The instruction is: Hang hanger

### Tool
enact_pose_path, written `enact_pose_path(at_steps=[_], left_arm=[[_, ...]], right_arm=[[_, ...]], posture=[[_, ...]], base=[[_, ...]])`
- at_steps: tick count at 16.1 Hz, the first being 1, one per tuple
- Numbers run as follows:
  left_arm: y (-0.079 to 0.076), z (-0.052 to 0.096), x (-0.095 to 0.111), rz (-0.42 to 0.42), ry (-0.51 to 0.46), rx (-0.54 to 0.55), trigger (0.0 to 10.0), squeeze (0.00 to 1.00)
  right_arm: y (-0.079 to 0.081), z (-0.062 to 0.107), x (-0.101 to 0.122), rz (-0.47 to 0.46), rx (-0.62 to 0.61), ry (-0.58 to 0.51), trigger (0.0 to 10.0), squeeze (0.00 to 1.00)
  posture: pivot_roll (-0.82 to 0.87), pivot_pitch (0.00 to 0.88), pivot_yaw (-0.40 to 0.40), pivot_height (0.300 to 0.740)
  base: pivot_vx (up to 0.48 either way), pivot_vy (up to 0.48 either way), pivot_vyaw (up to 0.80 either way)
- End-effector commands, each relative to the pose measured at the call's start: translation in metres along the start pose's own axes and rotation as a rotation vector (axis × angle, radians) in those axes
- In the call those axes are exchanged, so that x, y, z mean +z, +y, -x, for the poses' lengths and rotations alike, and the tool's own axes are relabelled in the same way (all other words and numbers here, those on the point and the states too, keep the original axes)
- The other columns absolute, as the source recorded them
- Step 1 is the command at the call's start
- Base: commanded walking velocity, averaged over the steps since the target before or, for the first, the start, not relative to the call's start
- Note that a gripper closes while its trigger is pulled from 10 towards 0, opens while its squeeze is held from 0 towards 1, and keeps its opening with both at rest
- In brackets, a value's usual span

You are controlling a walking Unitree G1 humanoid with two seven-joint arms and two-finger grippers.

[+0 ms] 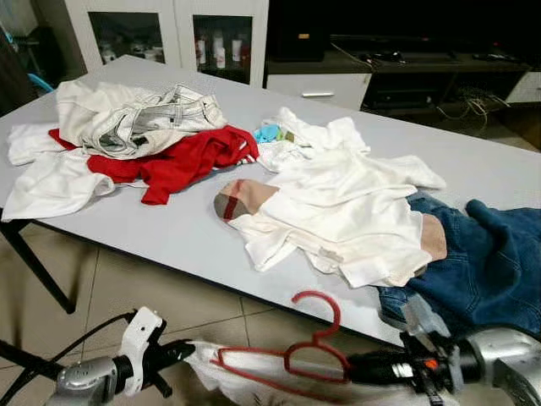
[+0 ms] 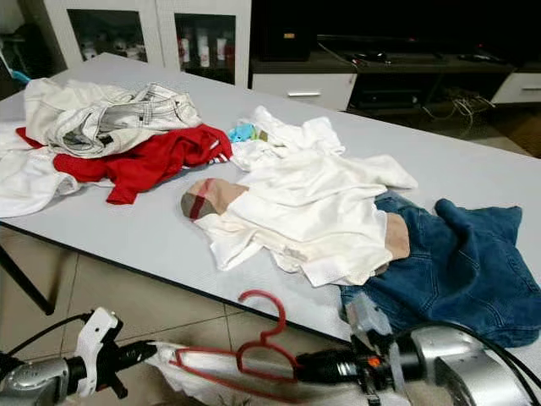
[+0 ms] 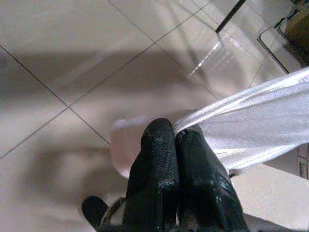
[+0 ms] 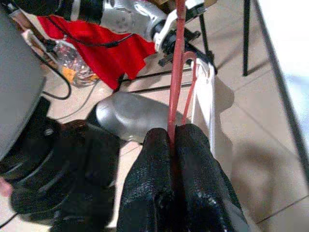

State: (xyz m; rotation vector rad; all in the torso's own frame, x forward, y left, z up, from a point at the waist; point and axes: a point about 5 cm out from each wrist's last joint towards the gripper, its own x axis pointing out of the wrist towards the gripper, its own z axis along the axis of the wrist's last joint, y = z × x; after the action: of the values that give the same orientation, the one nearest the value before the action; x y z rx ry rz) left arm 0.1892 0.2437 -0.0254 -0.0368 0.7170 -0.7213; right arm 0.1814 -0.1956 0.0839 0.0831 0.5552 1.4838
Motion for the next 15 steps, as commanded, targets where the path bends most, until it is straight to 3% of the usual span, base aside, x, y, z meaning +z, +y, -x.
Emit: enact_pose_path(at_steps=[1, 4, 10, 13, 15], left_arm=[[0.007, 0.005, 0.002, -0.004, -0.007, 0.056, 0.0, 0.0], [0.004, 0.002, 0.005, -0.021, -0.036, 0.039, 0.0, 0.0], [0.003, 0.001, 0.008, -0.02, -0.059, 0.013, 0.0, 0.0], [0.002, 0.0, 0.01, -0.02, -0.072, -0.005, 0.0, 0.0], [0.001, 0.0, 0.009, -0.017, -0.072, -0.01, 0.0, 0.0]], right_arm=[[-0.005, 0.003, 0.01, 0.051, -0.021, -0.003, 0.0, 0.0], [-0.003, -0.007, 0.001, 0.061, 0.014, 0.056, 0.0, 0.0], [-0.028, -0.013, -0.004, 0.105, -0.156, 0.138, 0.0, 0.0], [-0.045, -0.007, -0.016, 0.102, -0.3, 0.229, 0.0, 0.0], [-0.048, -0.005, -0.016, 0.091, -0.327, 0.224, 0.0, 0.0]], posture=[[0.02, 0.0, -0.051, 0.74], [0.02, 0.0, -0.051, 0.74], [0.03, 0.0, -0.052, 0.74], [0.03, 0.0, -0.053, 0.74], [0.03, 0.0, -0.053, 0.74]], base=[[0.0, 0.0, 0.0], [0.0, 0.0, 0.0], [0.0, 0.0, 0.0], [0.0, 0.0, 0.0], [0.0, 0.0, 0.0]])
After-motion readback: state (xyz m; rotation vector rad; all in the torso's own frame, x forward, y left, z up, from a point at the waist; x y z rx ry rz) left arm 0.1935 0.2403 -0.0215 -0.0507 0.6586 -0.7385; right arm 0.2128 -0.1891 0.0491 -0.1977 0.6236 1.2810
